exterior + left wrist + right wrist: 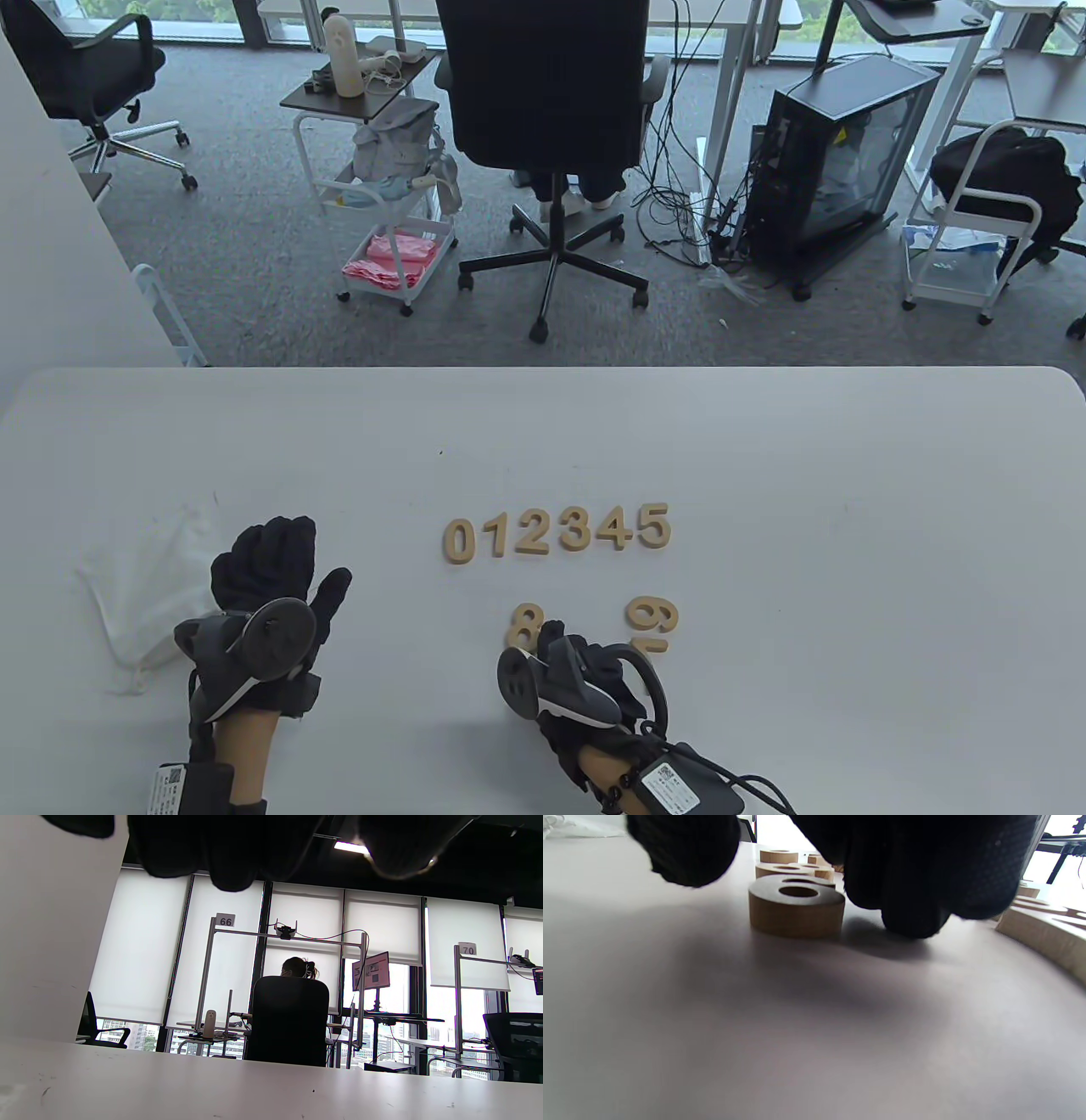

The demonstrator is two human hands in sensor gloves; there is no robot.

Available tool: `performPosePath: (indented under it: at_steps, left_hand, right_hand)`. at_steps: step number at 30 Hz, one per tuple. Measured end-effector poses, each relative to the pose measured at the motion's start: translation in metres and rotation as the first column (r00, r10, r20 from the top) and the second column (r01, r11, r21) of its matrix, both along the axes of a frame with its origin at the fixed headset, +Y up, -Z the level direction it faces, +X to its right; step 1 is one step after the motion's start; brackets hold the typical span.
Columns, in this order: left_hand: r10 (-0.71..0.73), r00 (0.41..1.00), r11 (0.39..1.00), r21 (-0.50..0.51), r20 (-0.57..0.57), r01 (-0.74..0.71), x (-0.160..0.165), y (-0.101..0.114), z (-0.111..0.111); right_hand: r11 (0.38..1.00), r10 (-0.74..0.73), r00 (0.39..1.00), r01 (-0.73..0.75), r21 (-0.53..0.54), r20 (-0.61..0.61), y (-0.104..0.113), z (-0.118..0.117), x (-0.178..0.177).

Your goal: Empty bag and arrange number blocks in order

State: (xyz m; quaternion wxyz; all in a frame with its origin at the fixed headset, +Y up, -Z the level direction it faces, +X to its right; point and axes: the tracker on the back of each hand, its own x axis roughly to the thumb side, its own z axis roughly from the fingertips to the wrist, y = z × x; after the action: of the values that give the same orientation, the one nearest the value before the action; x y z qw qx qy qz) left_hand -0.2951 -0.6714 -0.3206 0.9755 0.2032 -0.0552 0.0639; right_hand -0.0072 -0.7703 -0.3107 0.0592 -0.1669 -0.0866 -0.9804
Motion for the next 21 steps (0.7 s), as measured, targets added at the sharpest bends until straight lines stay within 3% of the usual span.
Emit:
performPosePath:
  at_steps: [7, 21]
  left_hand:
    - [0.001, 1.000, 1.000, 0.002, 0.000, -0.001, -0.0001, 0.0001, -0.0002]
    - [0.003, 1.000, 1.000, 0.000, -0.001, -0.003, -0.0004, 0.0005, -0.0003]
  right_hand:
    - [0.998, 0.064, 0.998, -0.063, 0.020, -0.016, -0.0065, 0.0006, -0.0043]
    - [0.997, 0.054, 0.998, -0.054, 0.058, -0.013, -0.0061, 0.0019, -0.0048]
